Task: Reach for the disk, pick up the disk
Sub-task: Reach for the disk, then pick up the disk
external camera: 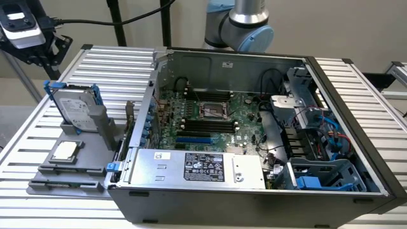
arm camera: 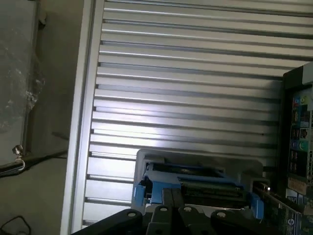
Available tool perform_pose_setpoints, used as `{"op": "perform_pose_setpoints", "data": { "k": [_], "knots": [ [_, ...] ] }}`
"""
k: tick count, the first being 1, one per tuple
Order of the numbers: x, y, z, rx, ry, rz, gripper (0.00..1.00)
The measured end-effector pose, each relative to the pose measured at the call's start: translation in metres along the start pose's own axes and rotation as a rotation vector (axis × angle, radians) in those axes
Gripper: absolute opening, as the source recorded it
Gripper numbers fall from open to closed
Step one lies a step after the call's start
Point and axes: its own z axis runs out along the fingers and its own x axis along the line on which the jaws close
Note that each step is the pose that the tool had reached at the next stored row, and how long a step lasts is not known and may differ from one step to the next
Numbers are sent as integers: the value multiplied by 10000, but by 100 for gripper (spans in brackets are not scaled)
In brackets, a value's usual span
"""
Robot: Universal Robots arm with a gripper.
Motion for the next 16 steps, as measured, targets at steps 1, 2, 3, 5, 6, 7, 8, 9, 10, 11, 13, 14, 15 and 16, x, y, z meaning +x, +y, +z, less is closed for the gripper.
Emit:
{"op": "perform_pose_setpoints", "data": {
  "k": [1,2,3,5,6,7,8,9,10,11,13,14,15,16],
  "knots": [
    [0,0,0,0,7,-185,11],
    [0,0,0,0,13,-359,11],
    [0,0,0,0,21,-551,11],
    [0,0,0,0,35,-915,11],
    [0,0,0,1,42,-1094,11],
    [0,0,0,1,48,-1280,11],
    [0,0,0,1,55,-1455,11],
    [0,0,-2,1,62,-1631,11],
    [0,0,-3,1,68,-1815,11],
    [0,0,-6,1,75,-1988,11],
    [-1,1,-20,2,89,-2305,11],
    [-1,1,-28,2,94,-2447,11],
    [-2,1,-37,2,99,-2584,11],
    [-3,2,-48,2,105,-2726,11]
  ]
}}
